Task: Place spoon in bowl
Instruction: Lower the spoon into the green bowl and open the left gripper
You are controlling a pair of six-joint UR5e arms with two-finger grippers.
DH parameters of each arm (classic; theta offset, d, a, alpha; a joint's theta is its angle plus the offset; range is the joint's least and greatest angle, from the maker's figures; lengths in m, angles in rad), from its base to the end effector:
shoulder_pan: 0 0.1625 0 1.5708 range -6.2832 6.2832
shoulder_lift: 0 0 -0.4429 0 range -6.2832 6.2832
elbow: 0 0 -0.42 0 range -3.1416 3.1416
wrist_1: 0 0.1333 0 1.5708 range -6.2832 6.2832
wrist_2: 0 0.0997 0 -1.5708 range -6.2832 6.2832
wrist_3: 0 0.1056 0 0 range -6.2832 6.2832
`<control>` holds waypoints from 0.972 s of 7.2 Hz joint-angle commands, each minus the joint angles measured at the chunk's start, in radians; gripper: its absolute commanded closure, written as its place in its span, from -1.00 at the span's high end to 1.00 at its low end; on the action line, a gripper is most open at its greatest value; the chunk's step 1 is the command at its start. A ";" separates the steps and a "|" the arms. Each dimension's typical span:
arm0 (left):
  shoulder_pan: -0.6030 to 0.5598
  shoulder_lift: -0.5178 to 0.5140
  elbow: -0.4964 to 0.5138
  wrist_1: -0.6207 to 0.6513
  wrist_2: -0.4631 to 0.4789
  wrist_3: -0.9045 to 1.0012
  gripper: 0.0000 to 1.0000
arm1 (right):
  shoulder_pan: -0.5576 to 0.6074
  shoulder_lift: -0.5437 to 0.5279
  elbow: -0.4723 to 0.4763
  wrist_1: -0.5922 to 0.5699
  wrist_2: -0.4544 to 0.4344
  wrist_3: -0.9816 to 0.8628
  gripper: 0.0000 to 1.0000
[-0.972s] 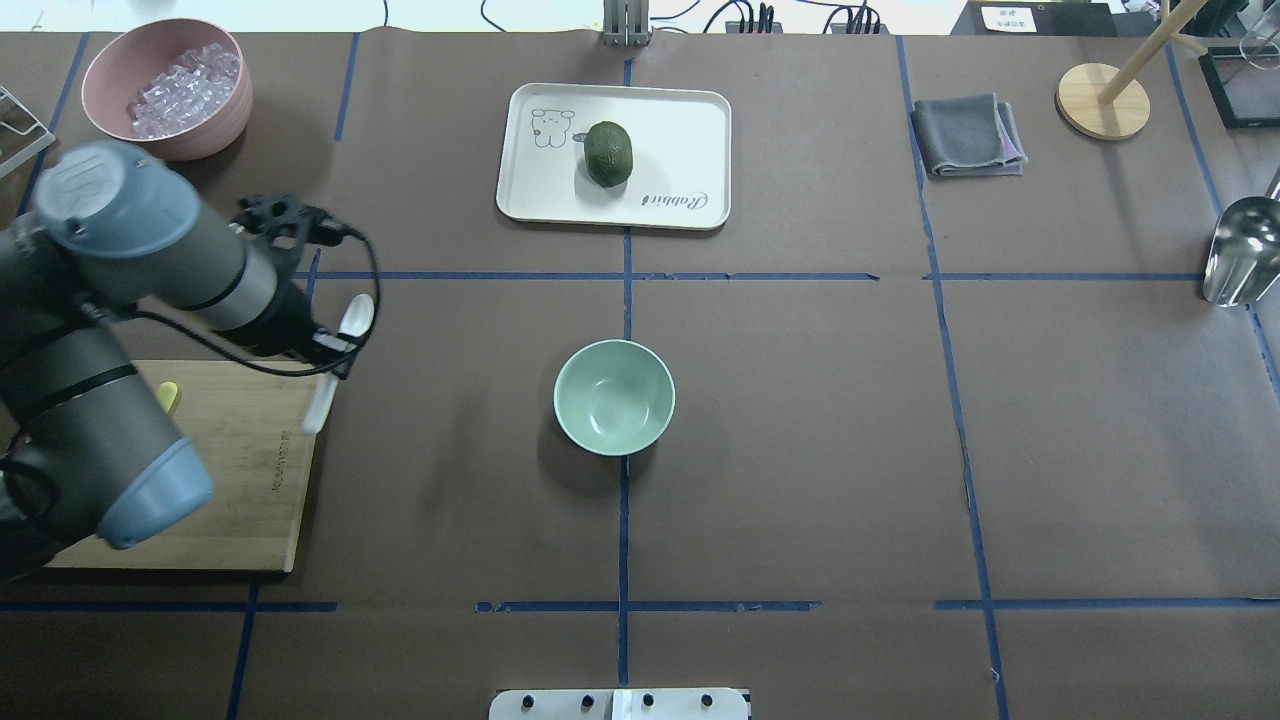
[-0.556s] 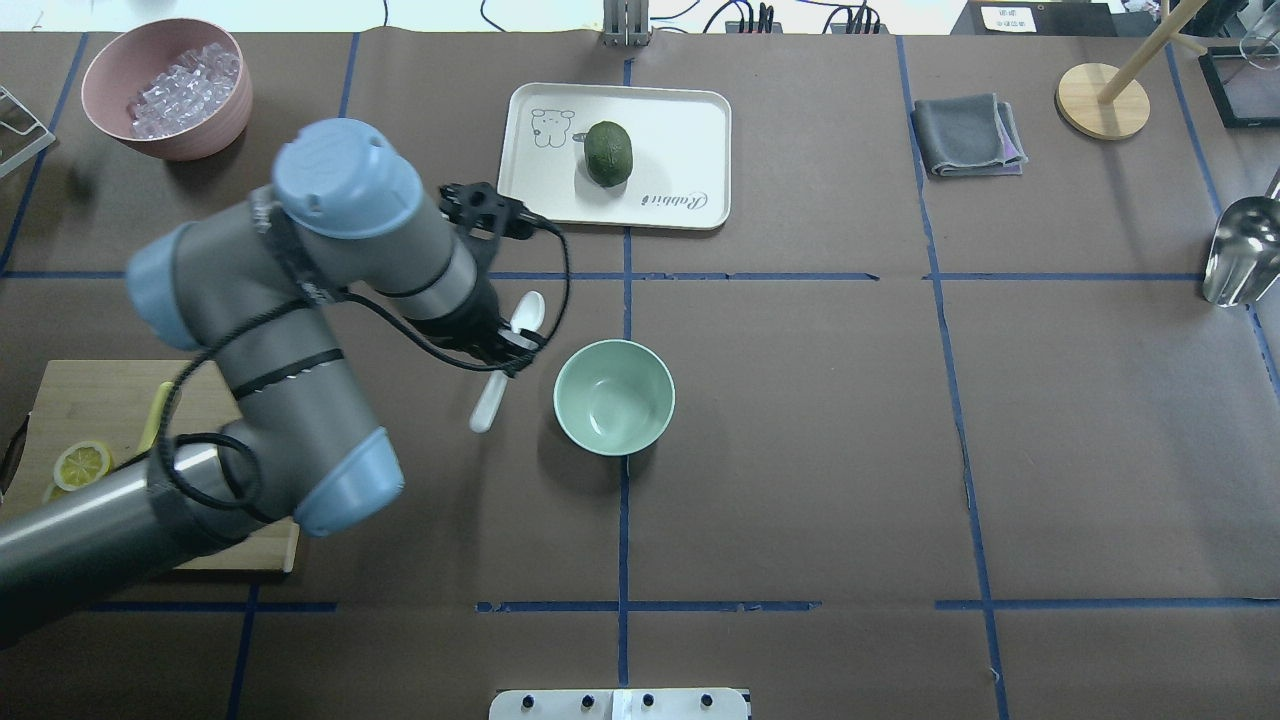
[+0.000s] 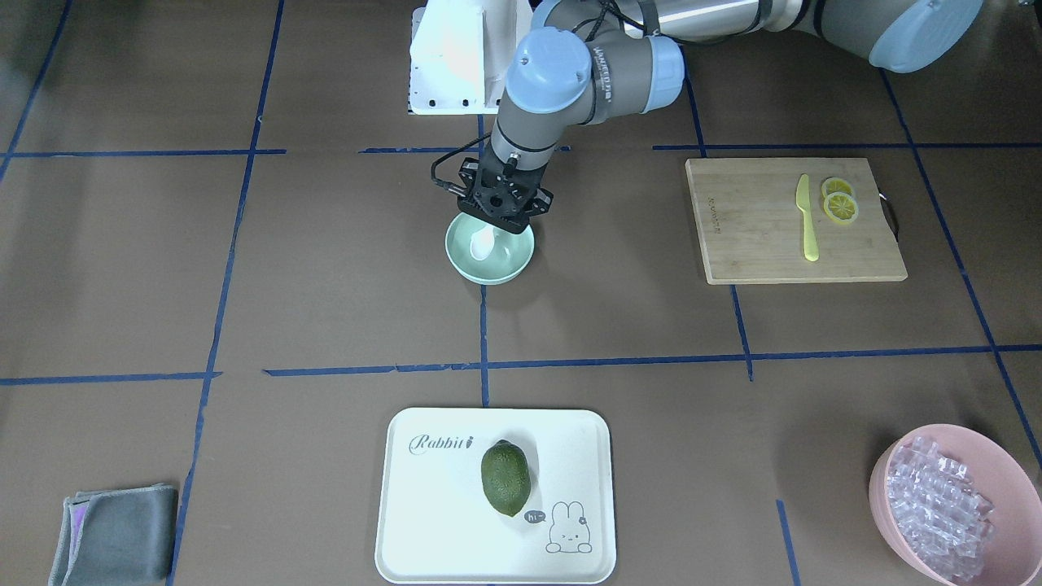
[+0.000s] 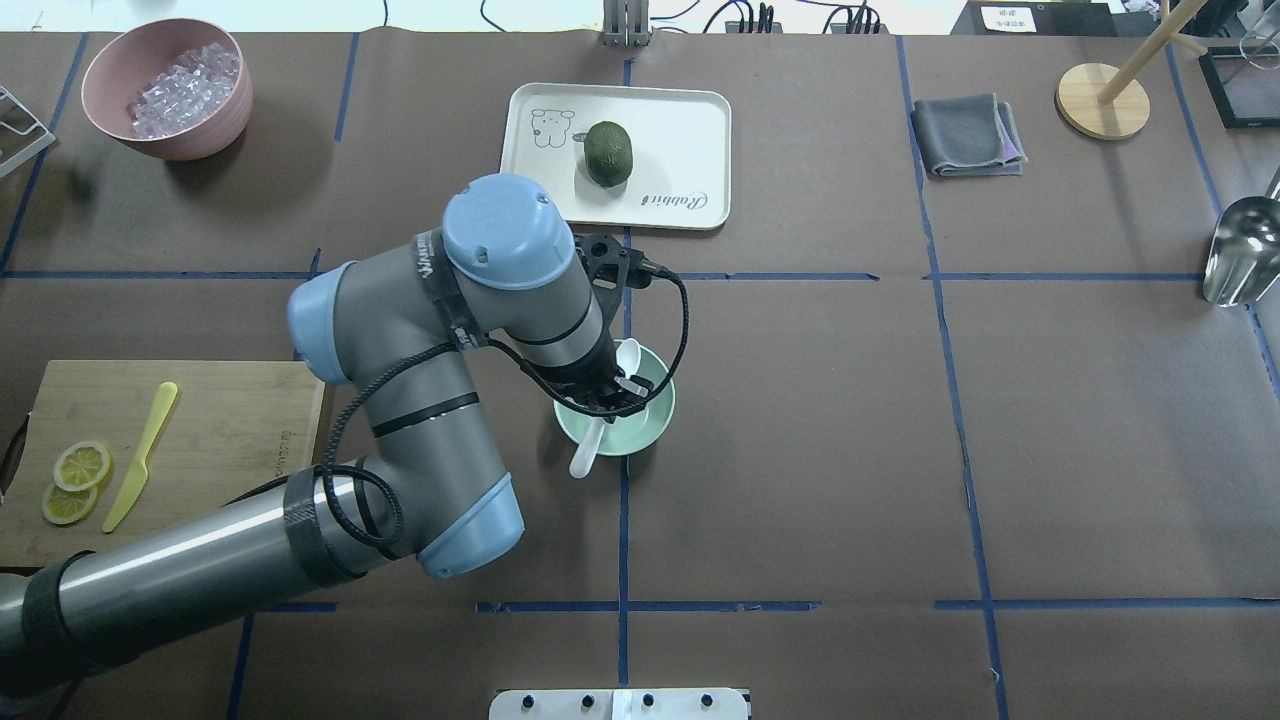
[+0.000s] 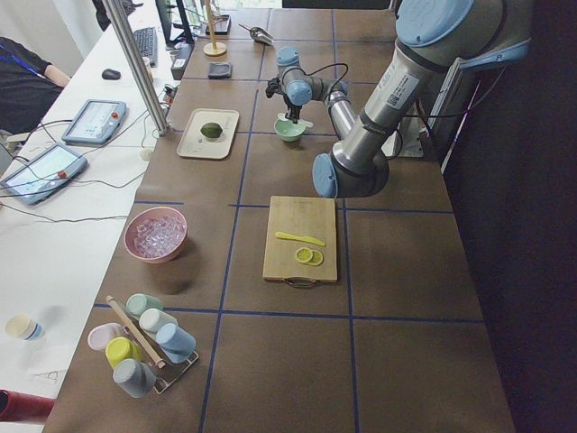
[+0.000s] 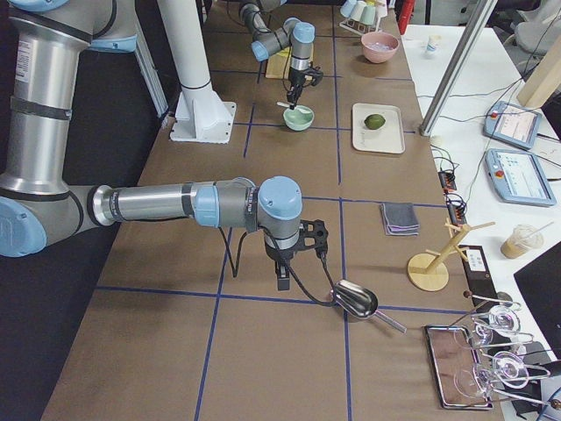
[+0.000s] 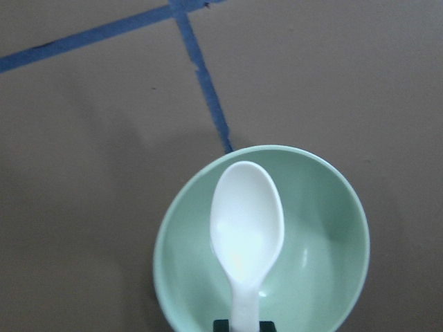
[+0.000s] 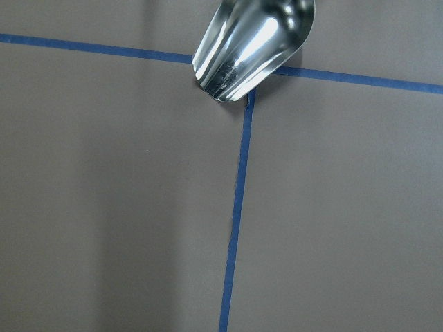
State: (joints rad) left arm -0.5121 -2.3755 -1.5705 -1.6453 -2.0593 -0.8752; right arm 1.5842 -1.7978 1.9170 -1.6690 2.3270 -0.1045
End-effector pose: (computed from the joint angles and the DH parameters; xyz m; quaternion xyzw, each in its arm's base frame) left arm 0.6091 -0.4385 0.1497 0.0543 0.4641 0.1829 0.8650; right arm 0.0664 -0.4178 0.6188 0.0315 -0.3679 -0.0462 0.9282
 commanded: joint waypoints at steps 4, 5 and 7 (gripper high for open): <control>0.001 -0.004 0.006 0.010 0.008 -0.005 1.00 | 0.000 0.000 0.001 0.000 0.000 0.000 1.00; -0.022 0.002 0.000 0.016 0.002 -0.002 1.00 | 0.000 0.000 0.001 0.000 0.000 0.000 1.00; -0.075 0.111 -0.063 0.032 -0.027 0.015 1.00 | -0.001 0.000 -0.001 0.000 0.002 0.000 1.00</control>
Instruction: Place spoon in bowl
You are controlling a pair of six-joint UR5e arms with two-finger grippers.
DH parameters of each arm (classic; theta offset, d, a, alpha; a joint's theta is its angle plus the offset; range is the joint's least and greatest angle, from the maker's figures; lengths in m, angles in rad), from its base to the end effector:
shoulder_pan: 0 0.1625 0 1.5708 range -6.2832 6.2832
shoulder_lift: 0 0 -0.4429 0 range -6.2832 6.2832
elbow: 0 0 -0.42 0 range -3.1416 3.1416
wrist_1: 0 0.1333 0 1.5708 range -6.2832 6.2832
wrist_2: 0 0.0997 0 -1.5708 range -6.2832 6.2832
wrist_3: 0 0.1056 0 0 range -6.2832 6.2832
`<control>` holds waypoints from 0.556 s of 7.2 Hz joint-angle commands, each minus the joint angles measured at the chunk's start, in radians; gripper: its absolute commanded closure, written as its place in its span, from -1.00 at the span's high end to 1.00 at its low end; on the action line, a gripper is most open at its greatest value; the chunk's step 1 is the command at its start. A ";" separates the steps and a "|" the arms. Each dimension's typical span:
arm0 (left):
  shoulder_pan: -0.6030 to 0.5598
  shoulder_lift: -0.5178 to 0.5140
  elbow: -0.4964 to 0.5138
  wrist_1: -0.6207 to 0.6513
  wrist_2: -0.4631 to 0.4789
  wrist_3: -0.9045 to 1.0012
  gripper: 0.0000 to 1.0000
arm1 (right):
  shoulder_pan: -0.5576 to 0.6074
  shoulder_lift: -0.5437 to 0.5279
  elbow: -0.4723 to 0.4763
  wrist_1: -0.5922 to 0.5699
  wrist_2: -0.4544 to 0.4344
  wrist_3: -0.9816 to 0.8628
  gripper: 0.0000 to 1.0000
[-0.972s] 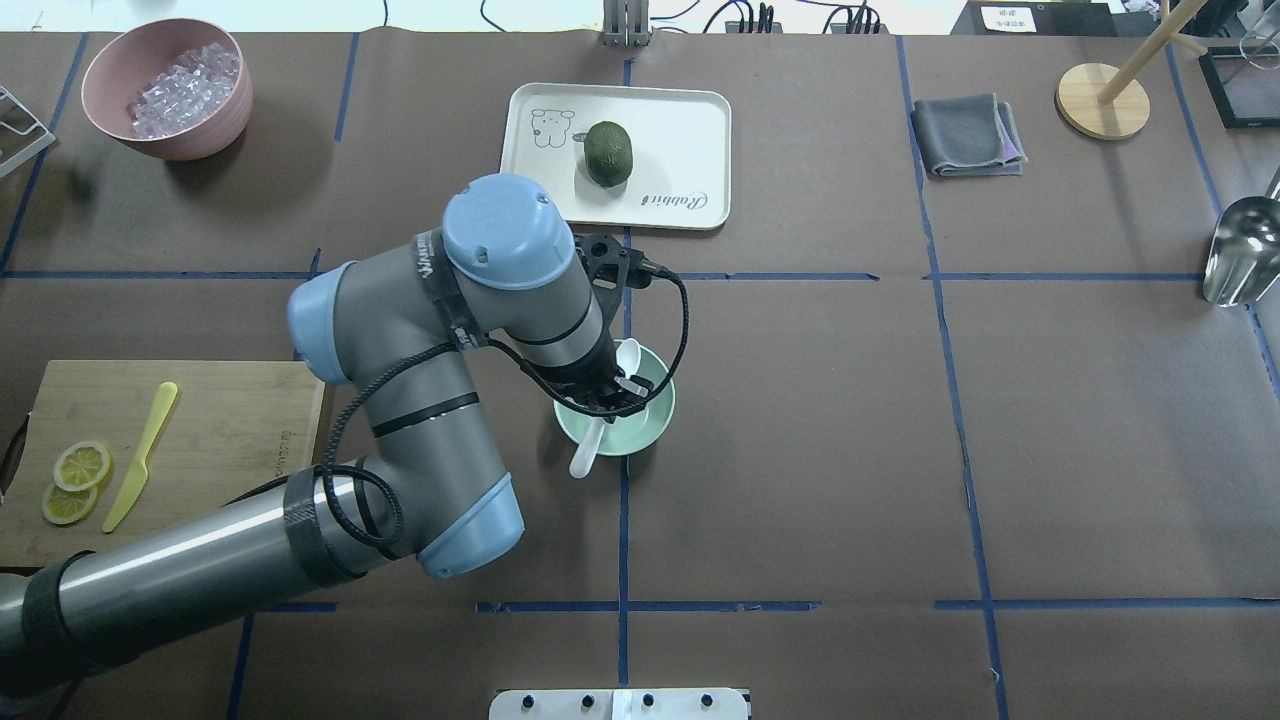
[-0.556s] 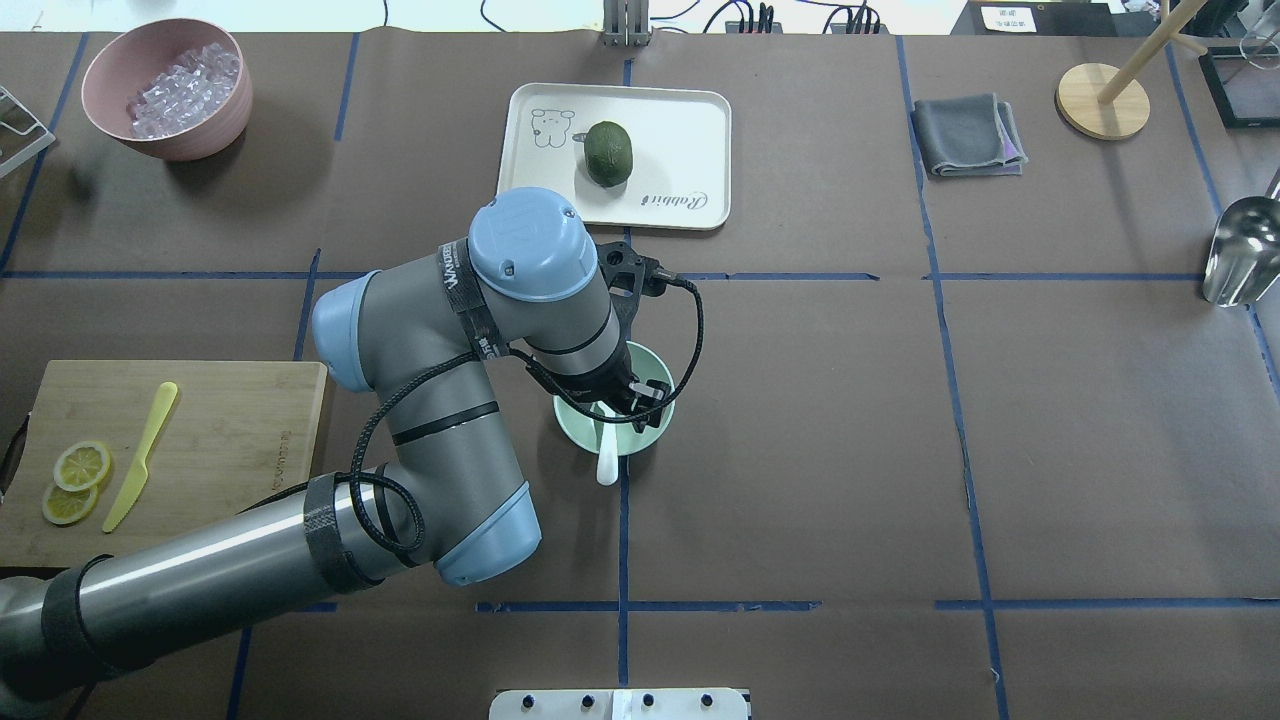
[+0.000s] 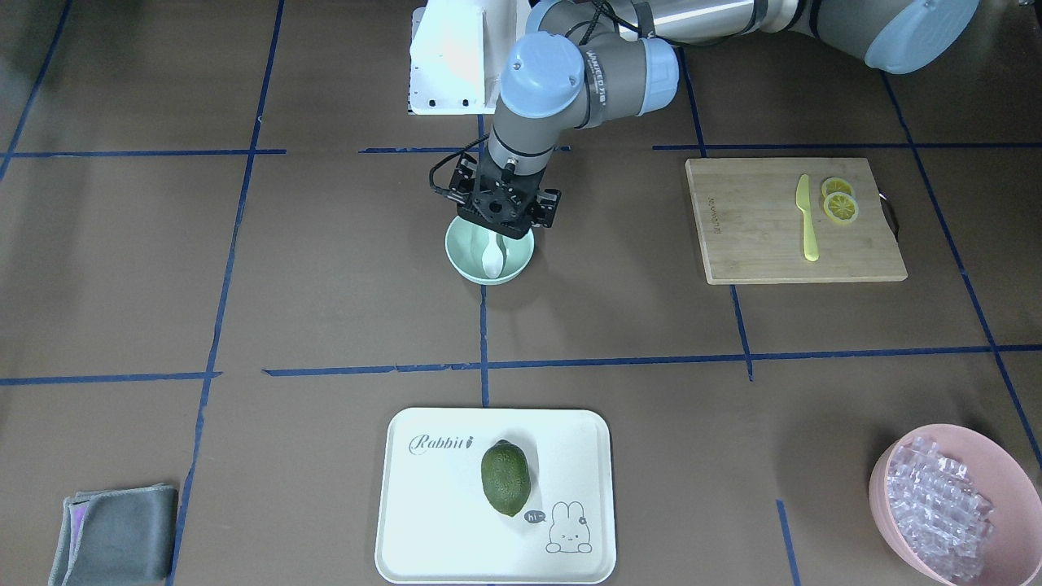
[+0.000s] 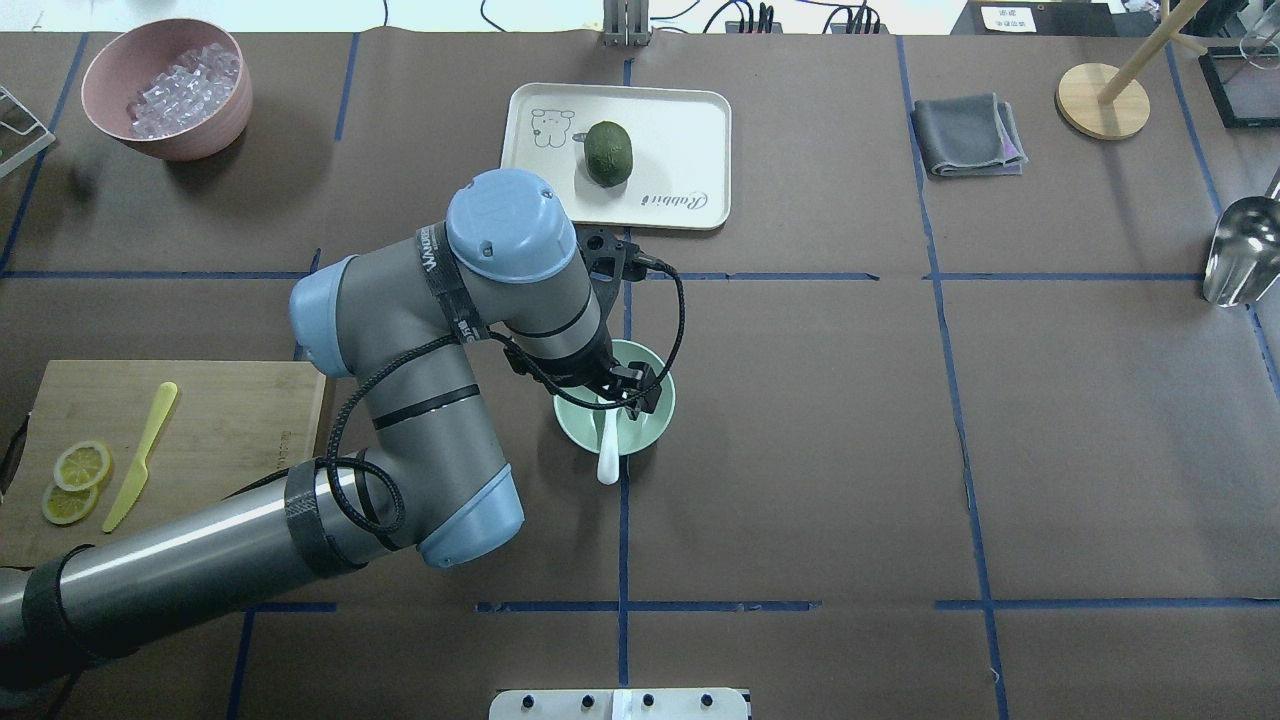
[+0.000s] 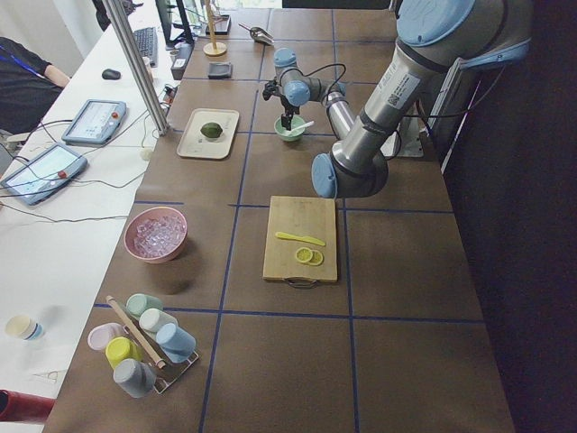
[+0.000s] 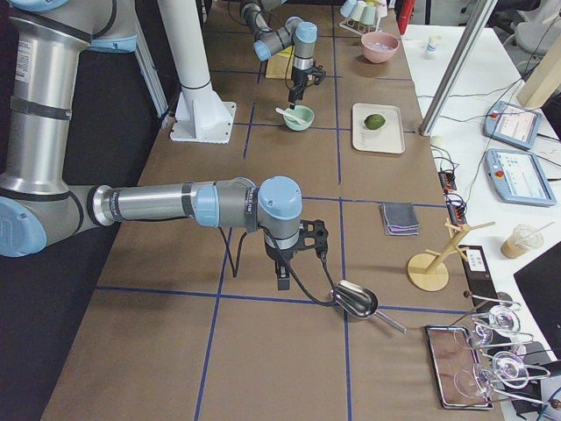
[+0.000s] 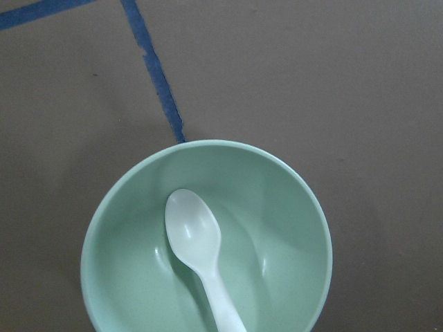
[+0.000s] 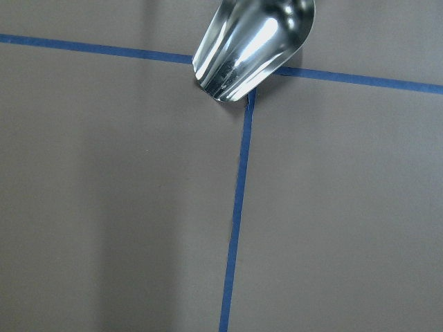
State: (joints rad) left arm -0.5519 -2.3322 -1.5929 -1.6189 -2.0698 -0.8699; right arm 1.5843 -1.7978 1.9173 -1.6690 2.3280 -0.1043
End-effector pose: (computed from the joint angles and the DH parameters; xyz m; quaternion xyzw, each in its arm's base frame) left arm 0.5857 -0.4578 0.1755 0.0465 0.4495 0.1654 0.8766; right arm 0.0664 -0.4178 0.6186 0.0316 -0.3684 -0.0461 0.9280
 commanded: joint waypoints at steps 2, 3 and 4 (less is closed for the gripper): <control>-0.123 0.265 -0.203 0.007 -0.015 0.093 1.00 | -0.001 0.000 -0.006 -0.002 -0.001 0.000 1.00; -0.179 0.348 -0.257 0.007 -0.016 0.095 1.00 | -0.001 0.000 -0.006 -0.002 0.001 0.000 1.00; -0.231 0.441 -0.306 0.005 -0.019 0.097 1.00 | -0.001 0.000 -0.006 -0.002 0.002 0.000 1.00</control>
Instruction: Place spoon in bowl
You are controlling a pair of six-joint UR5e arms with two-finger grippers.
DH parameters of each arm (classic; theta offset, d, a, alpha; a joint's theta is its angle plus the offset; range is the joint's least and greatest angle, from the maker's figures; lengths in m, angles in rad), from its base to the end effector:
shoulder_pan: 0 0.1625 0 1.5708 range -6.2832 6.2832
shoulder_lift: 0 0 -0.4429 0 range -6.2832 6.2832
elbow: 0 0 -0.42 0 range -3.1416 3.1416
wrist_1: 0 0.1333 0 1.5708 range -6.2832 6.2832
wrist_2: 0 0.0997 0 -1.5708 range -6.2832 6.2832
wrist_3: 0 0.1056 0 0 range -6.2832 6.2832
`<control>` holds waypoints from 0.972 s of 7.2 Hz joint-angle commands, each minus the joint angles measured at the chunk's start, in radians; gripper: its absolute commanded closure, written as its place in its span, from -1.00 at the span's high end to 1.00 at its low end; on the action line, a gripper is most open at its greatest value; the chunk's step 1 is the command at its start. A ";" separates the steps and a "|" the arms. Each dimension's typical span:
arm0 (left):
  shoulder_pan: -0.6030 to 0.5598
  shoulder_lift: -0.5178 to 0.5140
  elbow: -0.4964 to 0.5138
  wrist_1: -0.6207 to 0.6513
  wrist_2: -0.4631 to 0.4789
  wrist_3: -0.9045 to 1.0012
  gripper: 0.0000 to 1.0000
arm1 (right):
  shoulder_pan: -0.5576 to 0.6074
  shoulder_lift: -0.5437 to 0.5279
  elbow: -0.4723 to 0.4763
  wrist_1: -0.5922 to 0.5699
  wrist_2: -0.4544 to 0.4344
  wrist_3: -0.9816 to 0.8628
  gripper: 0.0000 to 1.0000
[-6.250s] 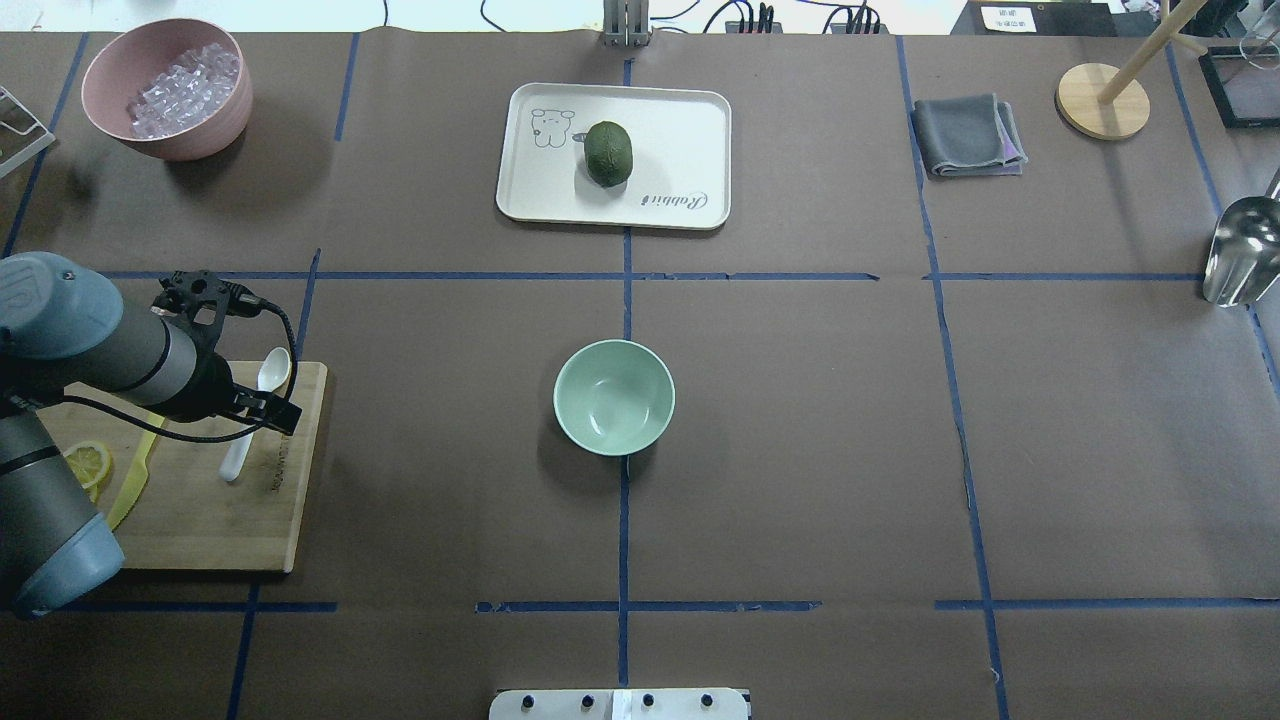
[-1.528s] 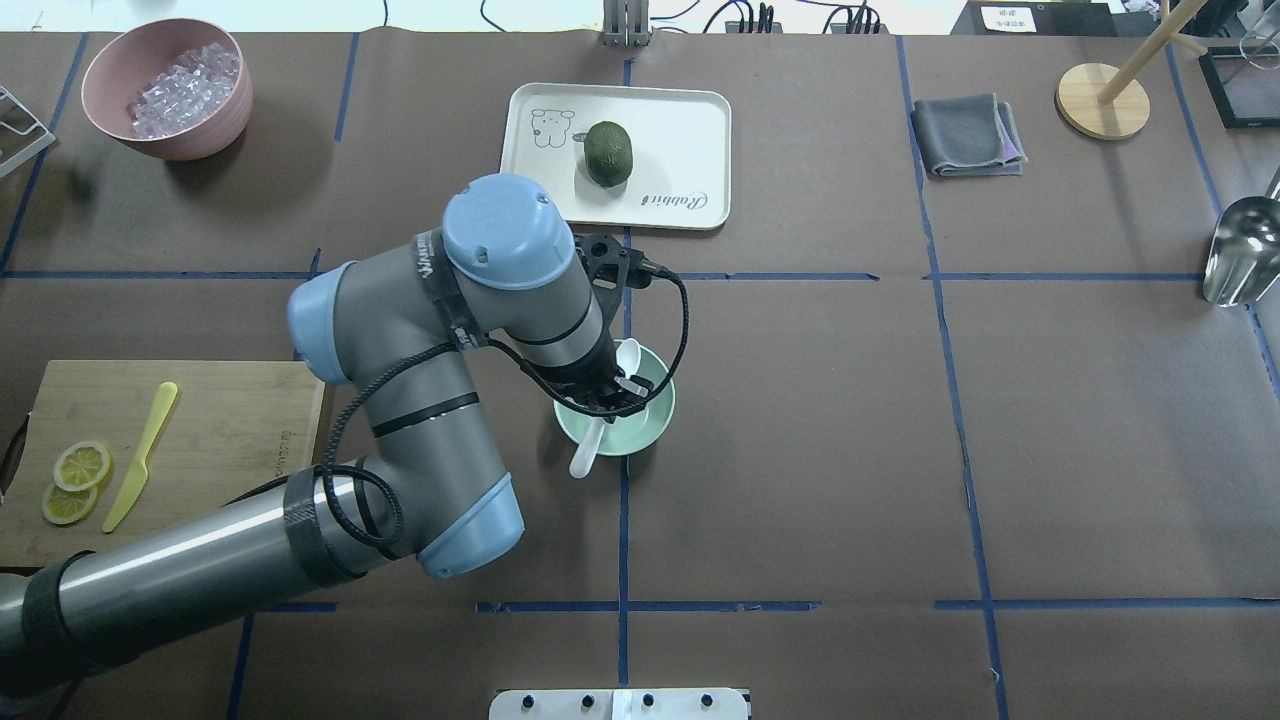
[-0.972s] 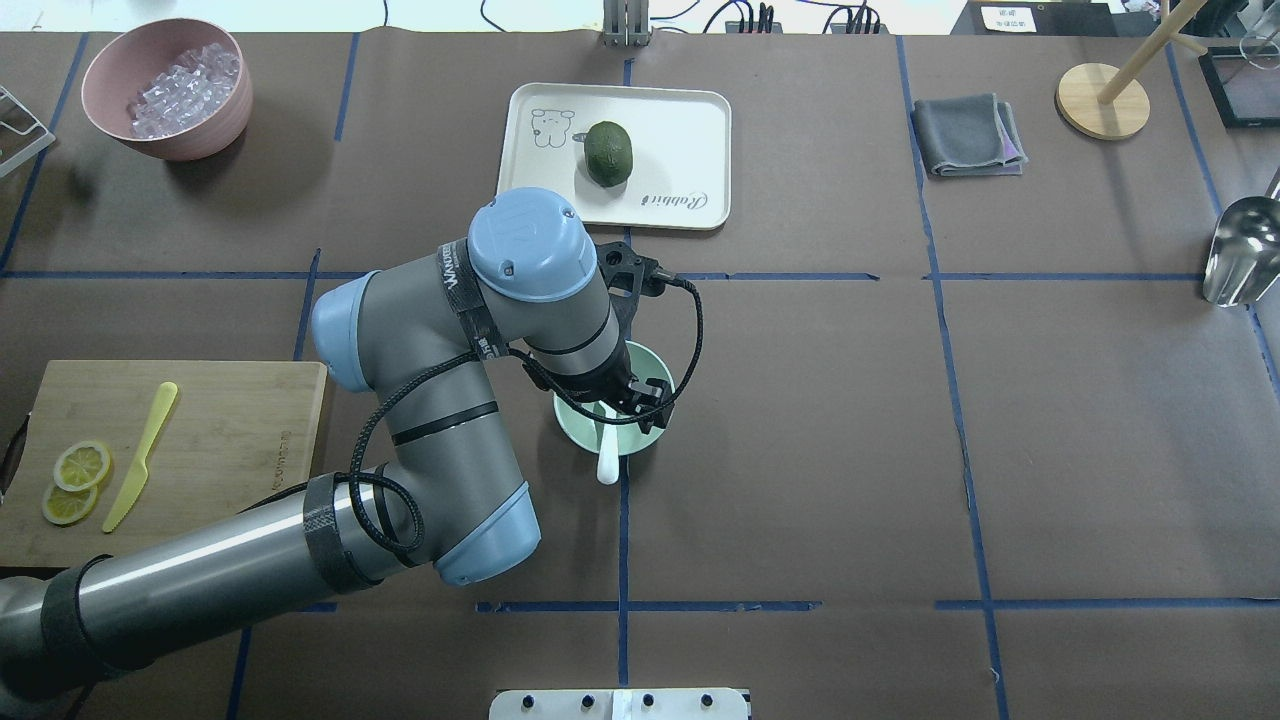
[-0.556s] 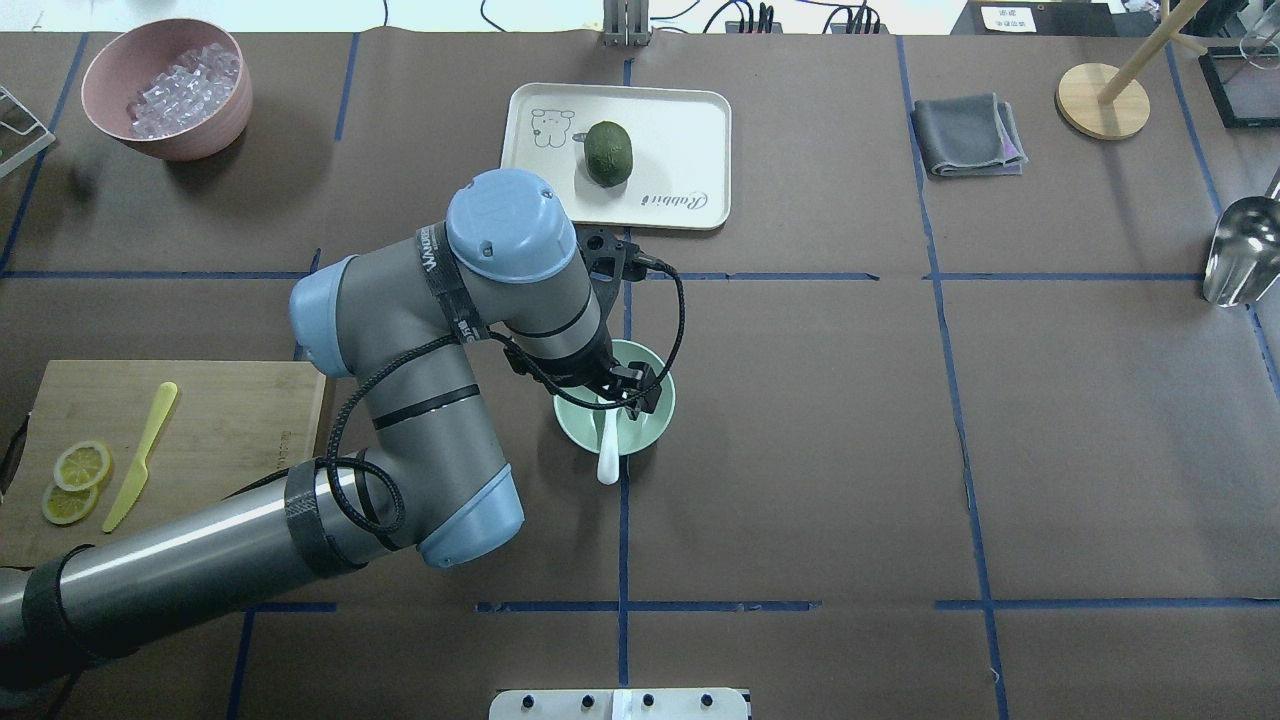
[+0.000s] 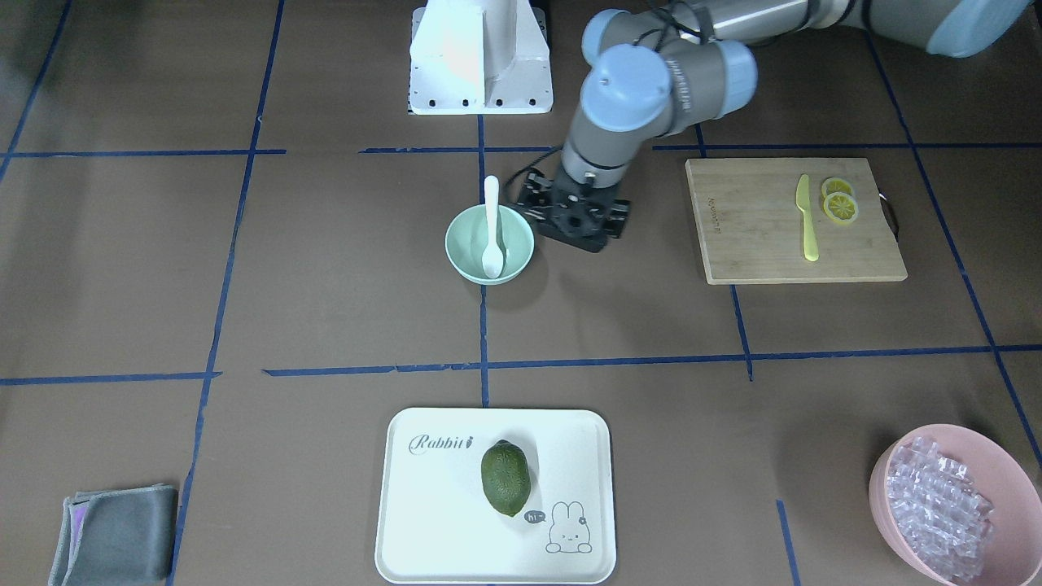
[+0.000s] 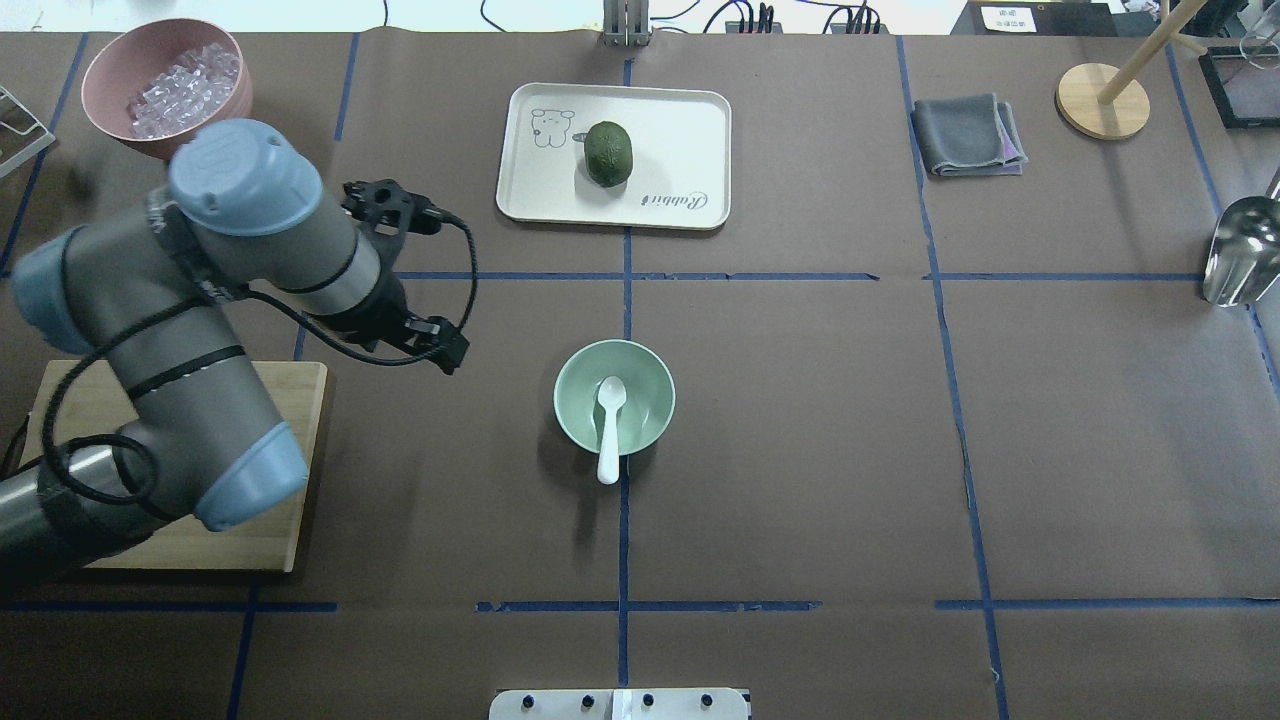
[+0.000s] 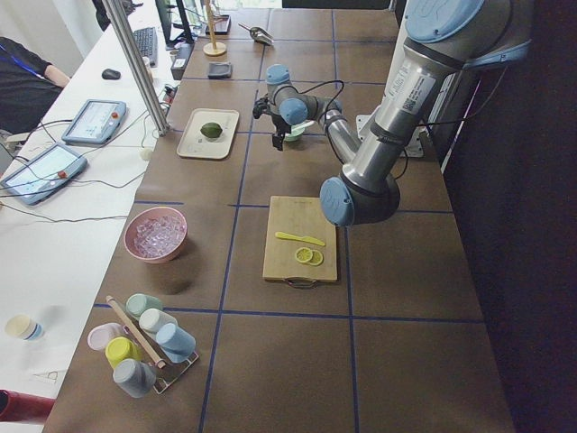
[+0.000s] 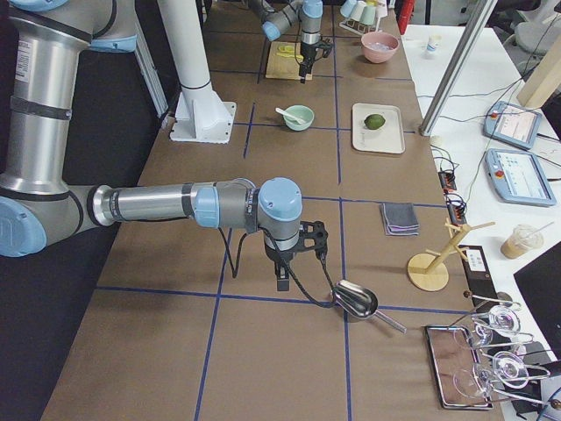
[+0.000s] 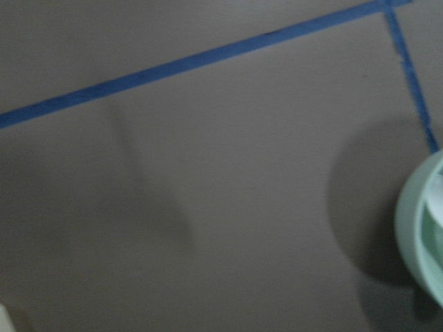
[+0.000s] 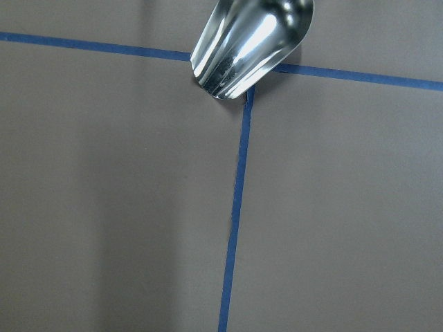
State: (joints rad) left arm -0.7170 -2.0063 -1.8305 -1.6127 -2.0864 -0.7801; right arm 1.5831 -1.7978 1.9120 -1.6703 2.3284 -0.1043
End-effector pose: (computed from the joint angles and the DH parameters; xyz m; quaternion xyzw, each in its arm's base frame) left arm 0.4328 -0.4850 0.2960 0.0650 0.4168 0.1250 0.8980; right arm 0.0659 -0.4176 0.6214 0.0284 -0.3688 -0.0454 0.9280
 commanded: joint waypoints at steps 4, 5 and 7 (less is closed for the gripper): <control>-0.475 0.433 -0.104 0.000 -0.193 0.450 1.00 | -0.002 0.002 -0.004 -0.002 0.002 0.000 1.00; -0.524 0.545 -0.090 -0.013 -0.176 0.456 1.00 | -0.002 0.002 -0.004 -0.002 0.002 0.000 1.00; -0.565 0.583 -0.015 -0.088 -0.118 0.482 1.00 | -0.003 0.002 -0.004 -0.002 0.002 0.000 1.00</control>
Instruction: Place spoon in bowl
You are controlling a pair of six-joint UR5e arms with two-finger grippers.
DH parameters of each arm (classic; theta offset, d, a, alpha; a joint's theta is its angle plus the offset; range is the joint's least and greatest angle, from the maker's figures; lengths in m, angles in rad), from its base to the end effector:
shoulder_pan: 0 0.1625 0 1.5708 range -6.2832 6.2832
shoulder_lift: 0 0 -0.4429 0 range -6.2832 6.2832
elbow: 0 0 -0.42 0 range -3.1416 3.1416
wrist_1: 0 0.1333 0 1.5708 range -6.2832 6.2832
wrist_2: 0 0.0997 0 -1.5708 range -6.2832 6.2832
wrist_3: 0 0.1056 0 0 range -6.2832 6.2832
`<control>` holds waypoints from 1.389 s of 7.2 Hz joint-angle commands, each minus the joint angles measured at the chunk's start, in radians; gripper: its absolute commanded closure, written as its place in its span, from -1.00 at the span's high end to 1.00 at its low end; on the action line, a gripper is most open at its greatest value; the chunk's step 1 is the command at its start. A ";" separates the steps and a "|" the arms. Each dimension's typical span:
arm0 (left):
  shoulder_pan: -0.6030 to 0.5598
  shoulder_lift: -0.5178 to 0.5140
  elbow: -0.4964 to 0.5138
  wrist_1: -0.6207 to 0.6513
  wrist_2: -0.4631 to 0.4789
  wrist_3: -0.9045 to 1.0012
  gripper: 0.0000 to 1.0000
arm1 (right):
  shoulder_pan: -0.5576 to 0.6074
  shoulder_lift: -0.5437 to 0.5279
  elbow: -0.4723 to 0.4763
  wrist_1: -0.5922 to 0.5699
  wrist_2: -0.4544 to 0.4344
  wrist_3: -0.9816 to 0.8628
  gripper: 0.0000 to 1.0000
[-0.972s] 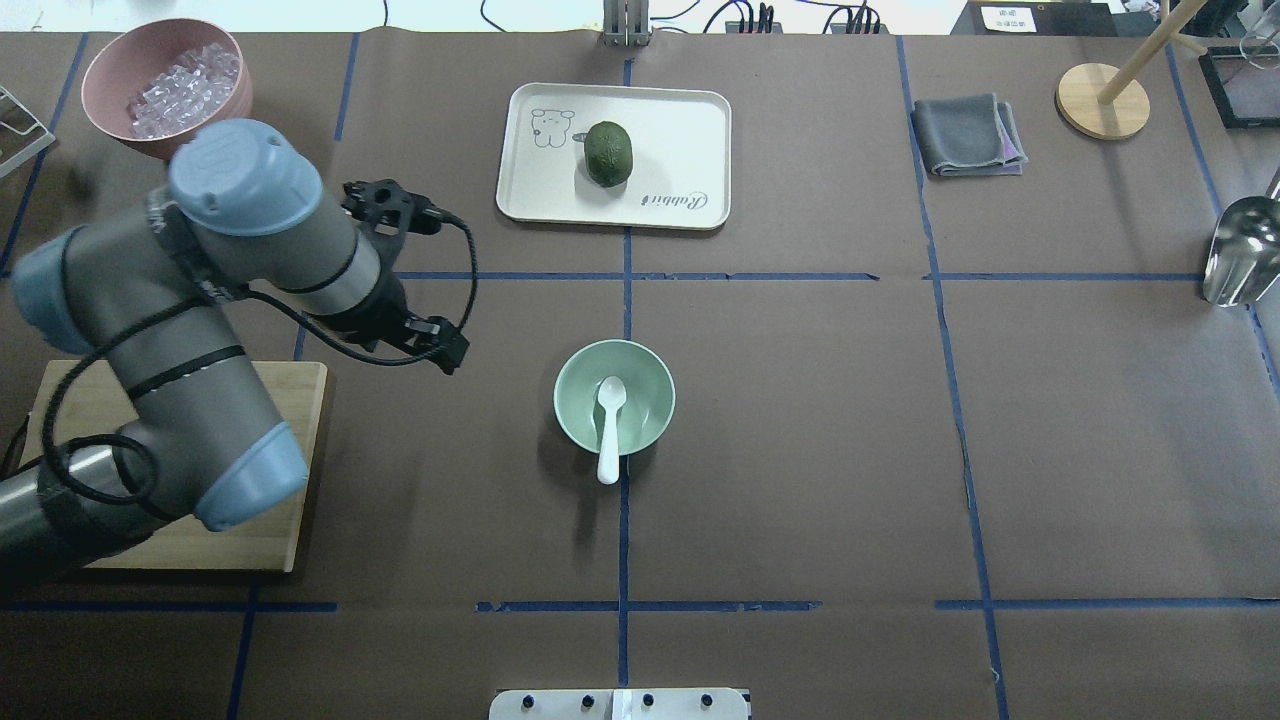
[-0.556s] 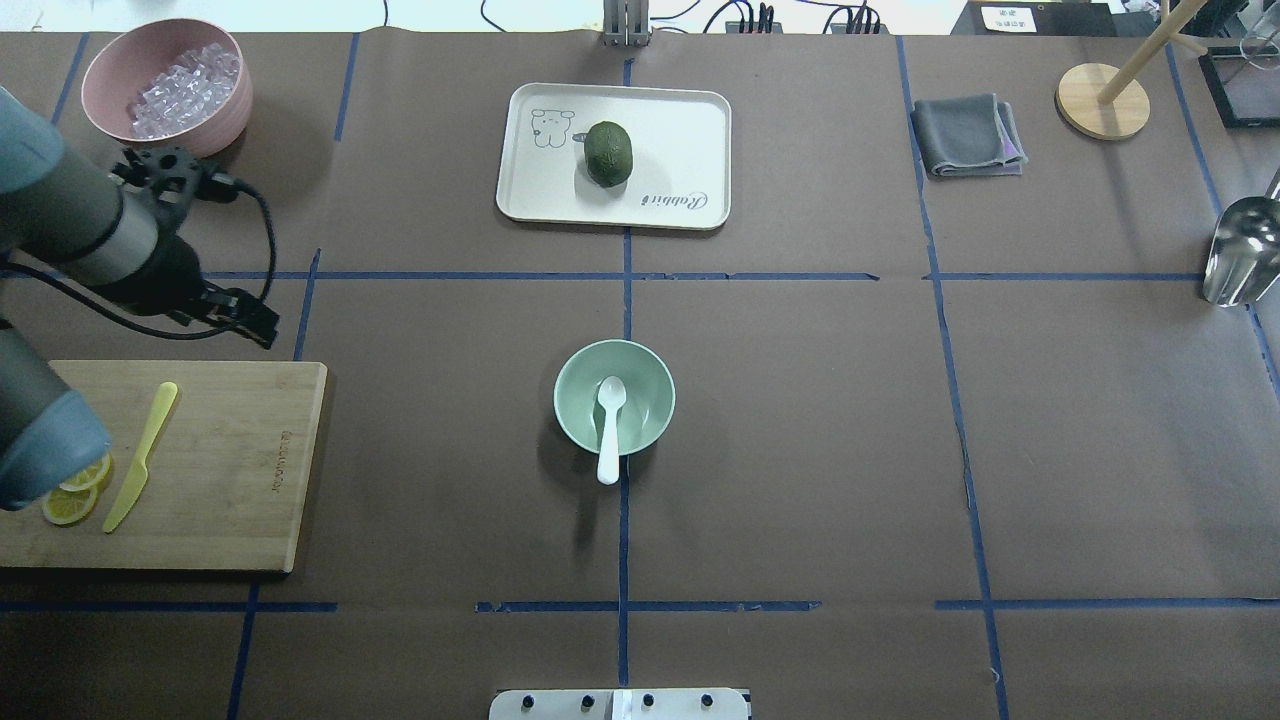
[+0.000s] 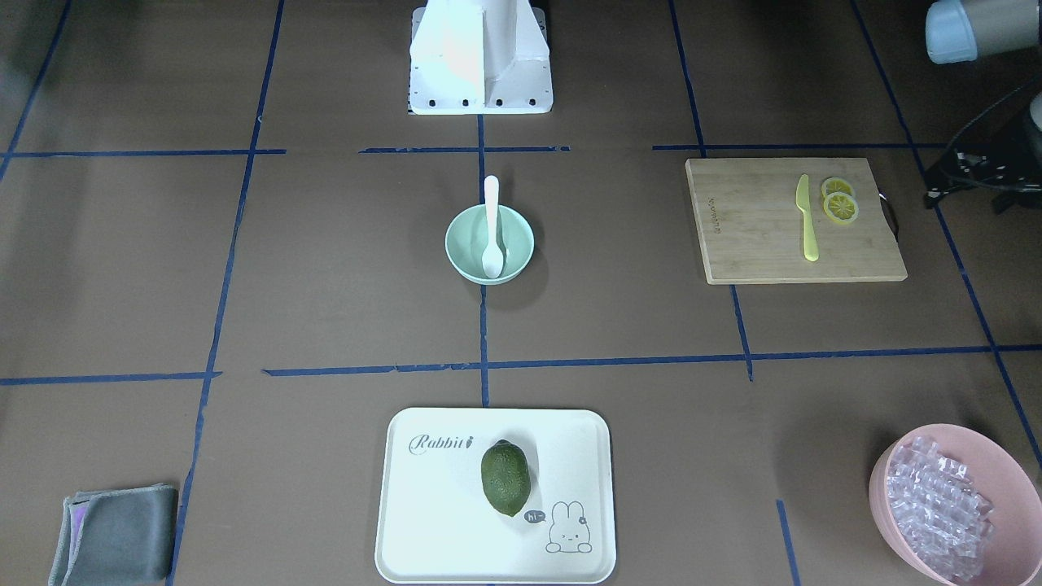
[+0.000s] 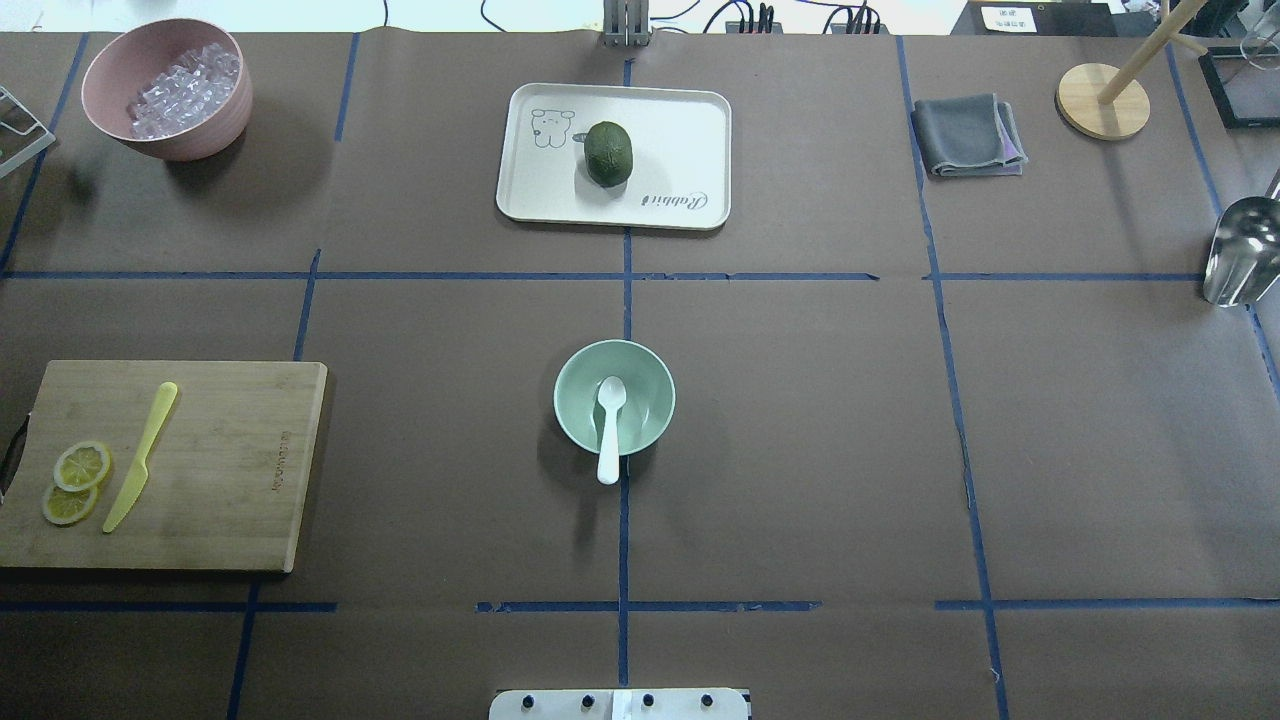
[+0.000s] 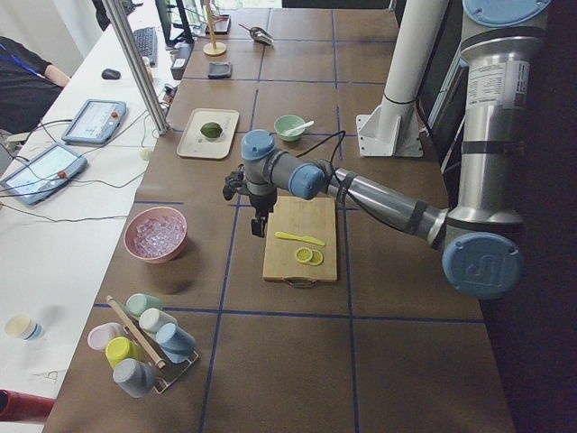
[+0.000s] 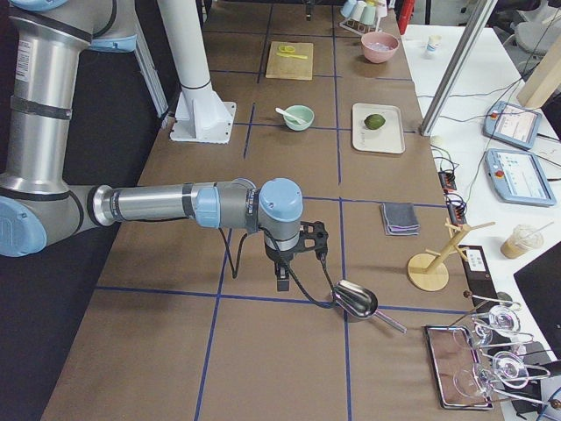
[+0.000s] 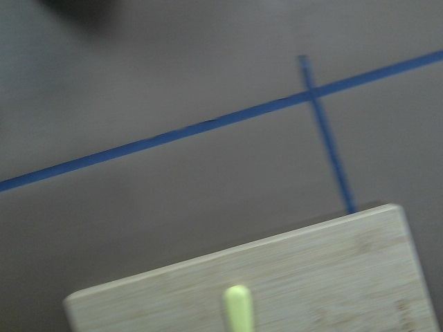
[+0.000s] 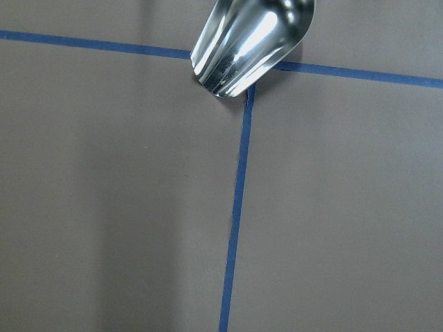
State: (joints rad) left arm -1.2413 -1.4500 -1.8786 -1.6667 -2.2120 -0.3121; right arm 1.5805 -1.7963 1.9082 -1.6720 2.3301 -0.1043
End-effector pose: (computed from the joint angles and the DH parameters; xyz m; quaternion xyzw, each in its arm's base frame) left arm 0.0885 -0.4756 0.5775 0.0286 0.3383 0.0526 0.9391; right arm 0.0647 -0.4182 0.6228 0.0261 -0.3697 -0.0459 0.9276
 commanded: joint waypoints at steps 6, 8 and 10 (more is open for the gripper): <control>-0.320 0.014 0.085 0.059 -0.224 0.269 1.00 | -0.004 0.008 -0.001 0.000 0.000 0.000 1.00; -0.355 0.014 0.087 0.155 -0.221 0.463 1.00 | -0.005 0.008 0.000 0.000 0.000 0.000 1.00; -0.385 0.023 0.073 0.159 -0.201 0.498 1.00 | -0.005 0.009 0.000 0.002 0.000 0.002 1.00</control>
State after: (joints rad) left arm -1.6054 -1.4327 -1.7972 -1.5158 -2.4194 0.1577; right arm 1.5755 -1.7882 1.9081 -1.6705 2.3301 -0.1046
